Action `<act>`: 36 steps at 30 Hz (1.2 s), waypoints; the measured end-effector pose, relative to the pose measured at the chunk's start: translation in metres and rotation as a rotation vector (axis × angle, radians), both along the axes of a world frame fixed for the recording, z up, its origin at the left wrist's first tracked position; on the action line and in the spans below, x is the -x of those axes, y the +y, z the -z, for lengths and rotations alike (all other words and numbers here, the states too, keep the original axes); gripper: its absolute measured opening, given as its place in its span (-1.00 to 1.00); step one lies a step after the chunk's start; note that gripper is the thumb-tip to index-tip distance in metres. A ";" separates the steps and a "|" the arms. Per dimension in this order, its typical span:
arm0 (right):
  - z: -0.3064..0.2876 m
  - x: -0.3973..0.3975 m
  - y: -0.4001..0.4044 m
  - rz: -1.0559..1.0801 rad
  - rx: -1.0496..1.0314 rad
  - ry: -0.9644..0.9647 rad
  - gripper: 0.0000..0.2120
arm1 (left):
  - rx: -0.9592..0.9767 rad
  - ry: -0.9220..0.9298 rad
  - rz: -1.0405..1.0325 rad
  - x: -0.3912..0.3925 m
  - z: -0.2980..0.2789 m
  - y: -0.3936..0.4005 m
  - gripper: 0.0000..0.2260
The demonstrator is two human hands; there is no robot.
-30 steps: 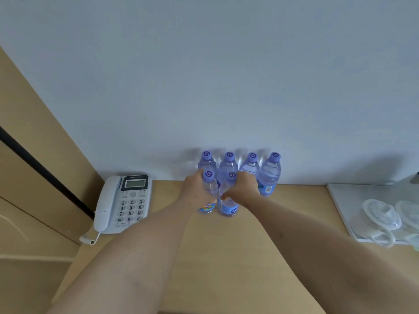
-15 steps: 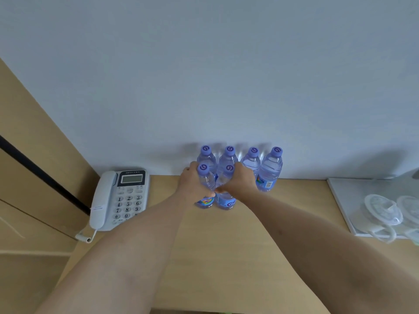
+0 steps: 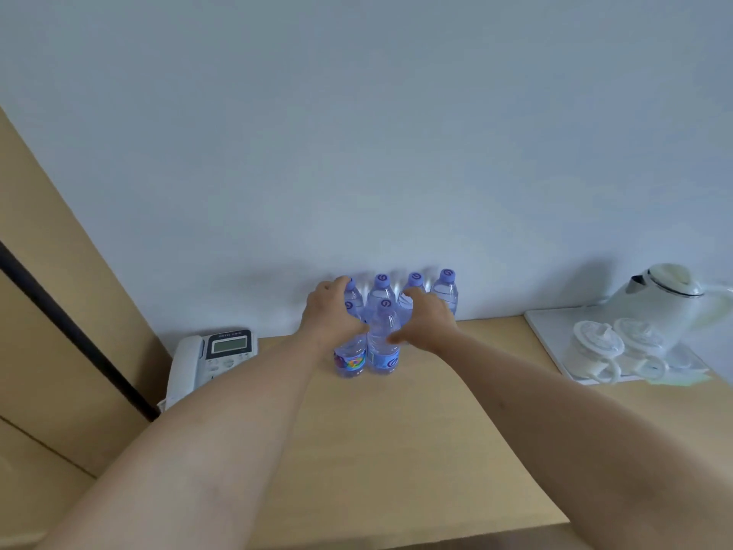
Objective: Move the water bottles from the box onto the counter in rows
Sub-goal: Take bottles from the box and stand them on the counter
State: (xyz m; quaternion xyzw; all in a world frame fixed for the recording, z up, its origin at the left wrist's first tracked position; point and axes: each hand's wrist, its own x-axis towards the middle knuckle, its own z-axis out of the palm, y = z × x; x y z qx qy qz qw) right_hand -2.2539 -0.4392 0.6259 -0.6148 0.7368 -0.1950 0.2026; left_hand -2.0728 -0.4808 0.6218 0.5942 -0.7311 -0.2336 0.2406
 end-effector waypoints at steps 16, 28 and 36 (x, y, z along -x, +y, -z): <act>-0.031 0.091 0.182 0.309 -0.079 0.305 0.05 | 0.166 -0.321 0.532 0.124 -0.025 0.111 -0.15; -0.004 0.230 0.353 0.547 -0.273 0.307 0.14 | 0.187 -0.428 0.860 0.306 -0.023 0.251 -0.12; 0.049 0.314 0.468 0.683 -0.412 0.139 0.13 | 0.171 -0.654 1.096 0.416 0.037 0.354 -0.05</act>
